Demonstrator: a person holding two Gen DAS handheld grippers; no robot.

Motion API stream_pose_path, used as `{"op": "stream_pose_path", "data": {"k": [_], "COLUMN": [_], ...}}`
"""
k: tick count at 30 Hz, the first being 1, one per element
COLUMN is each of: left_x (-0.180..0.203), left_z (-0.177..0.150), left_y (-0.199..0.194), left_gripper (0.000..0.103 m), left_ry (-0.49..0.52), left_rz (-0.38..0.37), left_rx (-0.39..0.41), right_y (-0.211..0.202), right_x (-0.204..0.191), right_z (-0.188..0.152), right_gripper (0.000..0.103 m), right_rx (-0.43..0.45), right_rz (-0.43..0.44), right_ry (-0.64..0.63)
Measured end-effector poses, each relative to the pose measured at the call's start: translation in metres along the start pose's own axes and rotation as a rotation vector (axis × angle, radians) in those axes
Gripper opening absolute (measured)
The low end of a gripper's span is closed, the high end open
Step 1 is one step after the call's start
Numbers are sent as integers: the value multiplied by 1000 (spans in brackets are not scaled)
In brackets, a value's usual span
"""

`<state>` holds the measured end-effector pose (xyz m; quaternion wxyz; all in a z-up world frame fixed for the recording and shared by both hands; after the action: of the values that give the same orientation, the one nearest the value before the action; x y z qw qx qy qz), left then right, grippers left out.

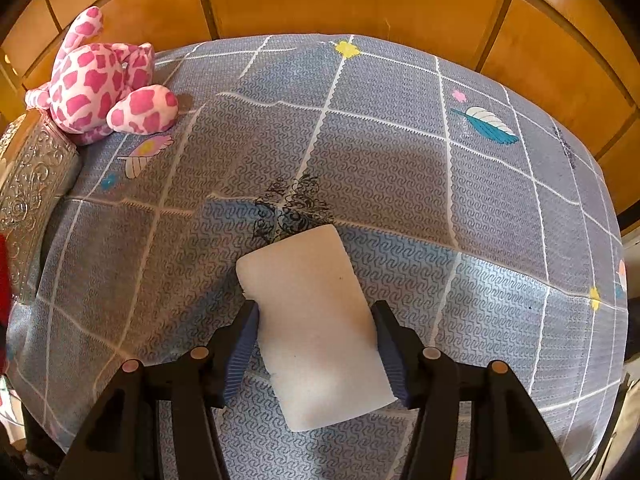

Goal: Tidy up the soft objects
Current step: 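Carry the red sock into the gold tray and open the left tool while the right holds the block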

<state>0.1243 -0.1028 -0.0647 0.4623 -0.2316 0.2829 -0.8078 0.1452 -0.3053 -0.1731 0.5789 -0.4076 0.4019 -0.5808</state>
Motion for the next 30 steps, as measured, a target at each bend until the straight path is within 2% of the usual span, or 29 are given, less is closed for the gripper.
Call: {"op": "stream_pose_path", "data": {"k": [8,13,16,22,27,30], "left_x": [-64,-114,-147,-199,-230,-242], "left_z": [5,-6,-18,-50,-76,-87], "left_y": [-45,-79,-101,-129,-144,-147], "left_gripper": [24,24,24,25,25,25], "left_ry": [-148,-202,-227,-293,-339,-361], "left_rz": [91,208,311,441,512,532], "left_rx": [56,92,102,90,77,67], "right_y": [-1,-1,-1,-1,-1,0], "right_x": [0,0,-1,-1,-5,-10], "right_z": [0,0,0,0,-2,-6], "right_gripper": [58,58,58,58,58,58], "right_rx": [1,0,-1,-3,16,30], "right_rz": [-4,-4,-4,-11,-40,-101], "right_ry": [-4,-3,-3,-4,-30,-115]}}
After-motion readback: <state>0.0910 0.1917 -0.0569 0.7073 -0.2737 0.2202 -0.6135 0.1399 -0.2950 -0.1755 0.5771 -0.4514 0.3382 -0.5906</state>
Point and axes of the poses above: each gripper's, at about its wrist camera, not at the fingertips, and y roughly the way its jaws point, x to its right, z to its top, the point moved 10 cm from there along y, roughly the way its jaws point
